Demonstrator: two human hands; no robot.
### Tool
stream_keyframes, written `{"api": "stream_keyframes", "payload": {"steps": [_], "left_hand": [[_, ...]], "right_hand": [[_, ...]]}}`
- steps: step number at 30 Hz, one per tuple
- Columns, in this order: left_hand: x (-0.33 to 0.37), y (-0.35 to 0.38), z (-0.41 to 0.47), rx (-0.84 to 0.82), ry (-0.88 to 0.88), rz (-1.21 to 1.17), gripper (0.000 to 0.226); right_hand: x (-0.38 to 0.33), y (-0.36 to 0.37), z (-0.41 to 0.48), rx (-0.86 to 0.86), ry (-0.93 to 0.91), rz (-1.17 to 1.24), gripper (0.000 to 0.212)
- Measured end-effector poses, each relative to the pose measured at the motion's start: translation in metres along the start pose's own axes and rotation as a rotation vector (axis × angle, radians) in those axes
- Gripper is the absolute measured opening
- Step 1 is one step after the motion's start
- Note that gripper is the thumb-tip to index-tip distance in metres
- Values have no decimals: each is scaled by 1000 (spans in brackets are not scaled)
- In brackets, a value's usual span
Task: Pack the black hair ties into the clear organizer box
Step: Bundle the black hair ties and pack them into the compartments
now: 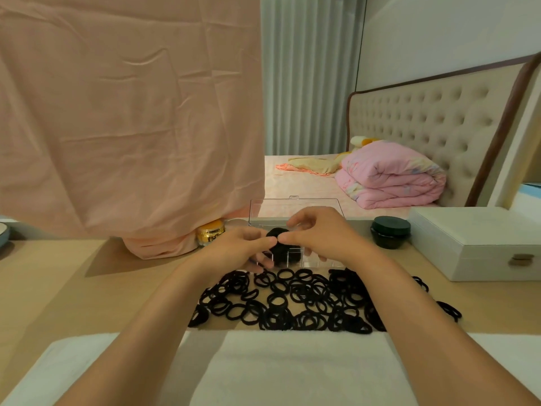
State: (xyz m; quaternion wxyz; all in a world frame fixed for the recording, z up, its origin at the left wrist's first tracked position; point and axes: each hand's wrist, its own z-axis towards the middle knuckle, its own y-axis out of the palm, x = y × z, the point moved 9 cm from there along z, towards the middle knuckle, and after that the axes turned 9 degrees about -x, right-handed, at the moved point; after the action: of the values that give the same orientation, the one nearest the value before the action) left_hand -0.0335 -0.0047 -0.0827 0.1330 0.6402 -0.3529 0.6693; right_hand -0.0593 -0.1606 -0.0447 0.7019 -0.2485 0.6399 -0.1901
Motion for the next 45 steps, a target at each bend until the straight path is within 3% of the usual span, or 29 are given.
{"api": "stream_keyframes", "payload": {"steps": [4,9,16,20,25,31,35,36,39,41,45], "left_hand": [[19,-3,17,-4,46,119,21],[44,-5,39,35,135,231,11],[39,-12,69,63,140,239,18],[27,-22,78,185,108,392,33],[6,-29,80,191,42,648,40],[-3,-27,84,133,51,617,41],[-3,-28,83,150,75,676,32],[-3,-28,83,151,76,696,30],[-4,-27,84,147,86,728,32],[-3,-25,84,140,97,752,35],[-4,-20,87,121,87,771,37]], "right_hand": [[8,-2,1,-77,-3,210,30],[22,-14,10,-36,46,404,29],[30,-30,33,-22,110,341,26],[39,-40,49,57,199,159,23],[42,-24,75,65,274,-199,22],[29,-6,107,87,321,-770,38],[21,14,111,-35,339,-1096,10],[23,17,111,-94,348,-1112,5],[41,21,110,-294,384,-903,20],[42,13,106,-311,381,-762,24],[23,-5,91,-245,262,-746,44]]}}
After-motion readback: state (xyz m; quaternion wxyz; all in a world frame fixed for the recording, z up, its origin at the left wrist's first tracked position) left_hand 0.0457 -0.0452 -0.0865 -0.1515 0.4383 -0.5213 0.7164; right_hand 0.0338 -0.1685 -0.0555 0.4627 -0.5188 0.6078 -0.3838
